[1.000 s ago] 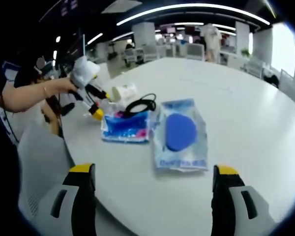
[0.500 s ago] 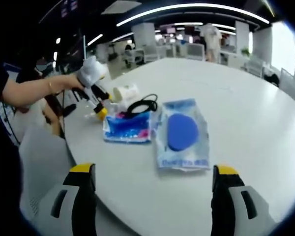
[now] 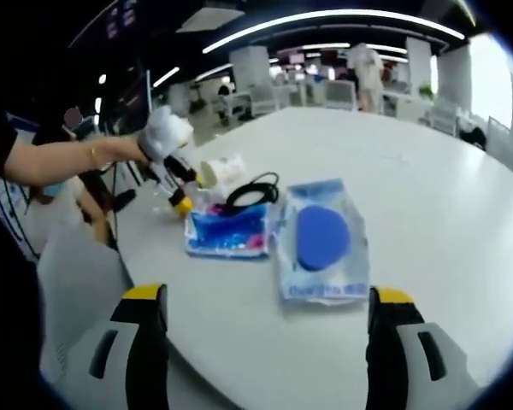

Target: Arrange the tabletop items into an orderly group along one side of the table until the central work area is clear of visible clutter.

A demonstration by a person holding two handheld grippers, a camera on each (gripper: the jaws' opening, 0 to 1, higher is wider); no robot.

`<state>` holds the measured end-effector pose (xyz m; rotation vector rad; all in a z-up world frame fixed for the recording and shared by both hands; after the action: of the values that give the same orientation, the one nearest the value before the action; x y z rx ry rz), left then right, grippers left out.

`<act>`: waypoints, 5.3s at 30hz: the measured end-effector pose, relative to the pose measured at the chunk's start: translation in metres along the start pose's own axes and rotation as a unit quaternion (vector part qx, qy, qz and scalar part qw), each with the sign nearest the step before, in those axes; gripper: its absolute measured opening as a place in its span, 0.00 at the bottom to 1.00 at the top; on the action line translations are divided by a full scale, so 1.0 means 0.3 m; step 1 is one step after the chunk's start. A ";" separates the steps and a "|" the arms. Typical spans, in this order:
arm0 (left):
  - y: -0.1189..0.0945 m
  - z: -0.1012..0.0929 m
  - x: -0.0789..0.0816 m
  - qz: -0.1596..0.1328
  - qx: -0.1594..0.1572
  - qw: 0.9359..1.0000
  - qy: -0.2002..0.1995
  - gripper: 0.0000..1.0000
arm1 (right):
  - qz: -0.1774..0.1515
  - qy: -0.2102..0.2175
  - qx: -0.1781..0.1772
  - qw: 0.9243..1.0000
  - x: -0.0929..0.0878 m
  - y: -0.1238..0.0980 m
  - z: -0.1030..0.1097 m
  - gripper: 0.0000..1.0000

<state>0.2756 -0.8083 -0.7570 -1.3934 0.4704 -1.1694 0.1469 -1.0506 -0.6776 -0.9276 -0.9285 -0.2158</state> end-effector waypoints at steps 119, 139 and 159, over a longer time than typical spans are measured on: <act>-0.284 0.176 0.041 -0.314 0.318 0.807 -0.386 0.40 | 0.021 -0.009 0.018 1.000 -0.024 0.021 0.056 0.93; -0.373 0.247 0.045 -0.324 0.316 0.806 -0.381 0.40 | 0.027 -0.017 0.018 0.999 -0.011 0.021 0.051 0.93; -0.486 0.419 0.155 -0.352 0.316 0.797 -0.375 0.40 | 0.026 -0.010 0.010 1.000 -0.006 0.018 0.011 0.93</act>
<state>0.3492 -0.7514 -0.5822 -1.2984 -1.0131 -1.0573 0.1467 -1.0451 -0.6813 -0.9362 -0.9223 -0.1532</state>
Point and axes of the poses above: the point that each gripper's makers call its tool centre point, and the gripper's own axes: y roughly forward along the fingers, z roughly to its left, x roughly out of its top, the point moved 1 cm from there along -y, roughly backward along the fingers, and after that the axes turned 9 degrees about x, right-handed, at the moved point
